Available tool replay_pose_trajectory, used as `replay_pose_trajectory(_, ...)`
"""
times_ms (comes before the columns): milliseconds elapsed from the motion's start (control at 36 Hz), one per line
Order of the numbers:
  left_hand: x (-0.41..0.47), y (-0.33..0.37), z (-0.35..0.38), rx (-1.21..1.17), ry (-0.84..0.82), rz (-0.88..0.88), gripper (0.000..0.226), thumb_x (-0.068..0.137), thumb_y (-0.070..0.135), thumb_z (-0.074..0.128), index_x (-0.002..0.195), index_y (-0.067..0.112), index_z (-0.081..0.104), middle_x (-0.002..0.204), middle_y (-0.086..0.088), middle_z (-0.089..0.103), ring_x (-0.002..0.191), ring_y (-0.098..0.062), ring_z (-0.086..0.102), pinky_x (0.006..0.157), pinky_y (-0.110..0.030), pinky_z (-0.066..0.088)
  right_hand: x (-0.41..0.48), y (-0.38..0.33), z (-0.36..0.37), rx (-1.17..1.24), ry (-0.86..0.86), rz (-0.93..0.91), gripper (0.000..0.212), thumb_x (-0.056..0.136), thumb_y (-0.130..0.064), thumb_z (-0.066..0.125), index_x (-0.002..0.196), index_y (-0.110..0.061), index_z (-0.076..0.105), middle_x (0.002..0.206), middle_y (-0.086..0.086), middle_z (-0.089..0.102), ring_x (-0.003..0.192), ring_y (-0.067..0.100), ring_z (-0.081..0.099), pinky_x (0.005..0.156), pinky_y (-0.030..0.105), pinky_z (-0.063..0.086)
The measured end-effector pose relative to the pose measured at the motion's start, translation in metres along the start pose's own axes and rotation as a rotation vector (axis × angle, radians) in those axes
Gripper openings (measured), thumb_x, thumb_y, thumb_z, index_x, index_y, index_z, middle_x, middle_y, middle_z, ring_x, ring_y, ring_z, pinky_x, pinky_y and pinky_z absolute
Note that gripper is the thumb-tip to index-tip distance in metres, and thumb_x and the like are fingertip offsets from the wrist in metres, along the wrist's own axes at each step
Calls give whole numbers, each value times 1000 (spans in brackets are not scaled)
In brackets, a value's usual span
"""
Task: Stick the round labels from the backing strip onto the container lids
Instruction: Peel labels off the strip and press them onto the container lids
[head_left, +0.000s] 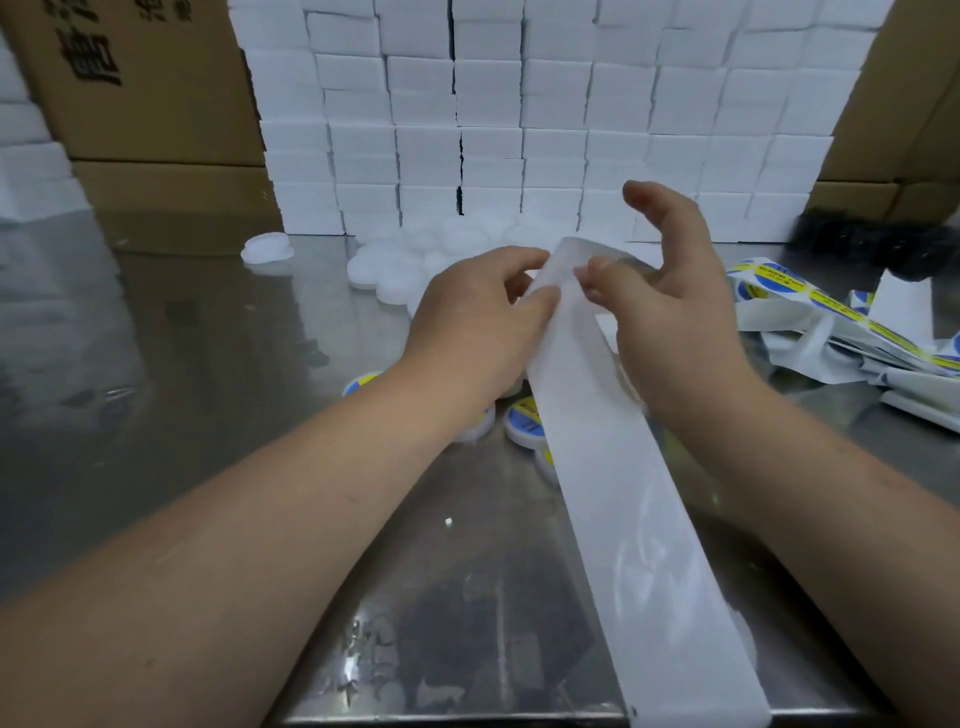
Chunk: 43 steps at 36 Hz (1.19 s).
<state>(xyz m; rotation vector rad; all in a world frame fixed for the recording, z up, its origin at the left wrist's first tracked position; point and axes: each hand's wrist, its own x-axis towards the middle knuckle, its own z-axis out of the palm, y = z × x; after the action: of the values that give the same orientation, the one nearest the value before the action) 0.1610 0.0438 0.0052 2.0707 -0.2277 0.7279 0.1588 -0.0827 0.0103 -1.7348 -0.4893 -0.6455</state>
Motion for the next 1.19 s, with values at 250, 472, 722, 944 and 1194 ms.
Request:
replay_pose_trajectory(250,4,4,-6,-105,191,-82,29,90,27,53,118,26,59,80,17,54,75,1,53,71,-15,42,4,-1,-7,-322,97,-3,46,86,-36,38,78,5,59,77,19,60,71,23,52,66,35,40)
replay_pose_trajectory(472,-7,12,-4,-42,49,104,29,85,15,53,108,25,66,83,16,53,89,-2,49,77,-8,36,16,7,-9,-122,80,369,43,91,-54,35,108,-23,60,99,-8,62,92,15,57,78,29,42)
replay_pose_trajectory(722,-15,21,-4,46,-91,291,34,75,21,50,101,22,72,85,11,52,91,-9,53,82,-18,39,23,6,-13,141,72,602,27,84,-44,54,94,-19,54,90,-3,53,96,20,57,85,36,45)
replay_pose_trajectory(944,-19,21,-1,95,-210,295,30,72,24,48,87,19,74,90,10,57,94,-13,55,90,-29,40,17,7,-12,-25,25,453,14,73,-6,53,65,-16,46,57,4,34,55,19,32,51,22,28)
replay_pose_trajectory(1194,3,13,-9,97,105,-19,25,84,16,49,99,23,69,101,6,67,96,-14,58,84,-24,44,17,19,-7,-245,73,337,33,69,-3,38,96,-8,57,70,5,45,65,20,37,61,34,29)
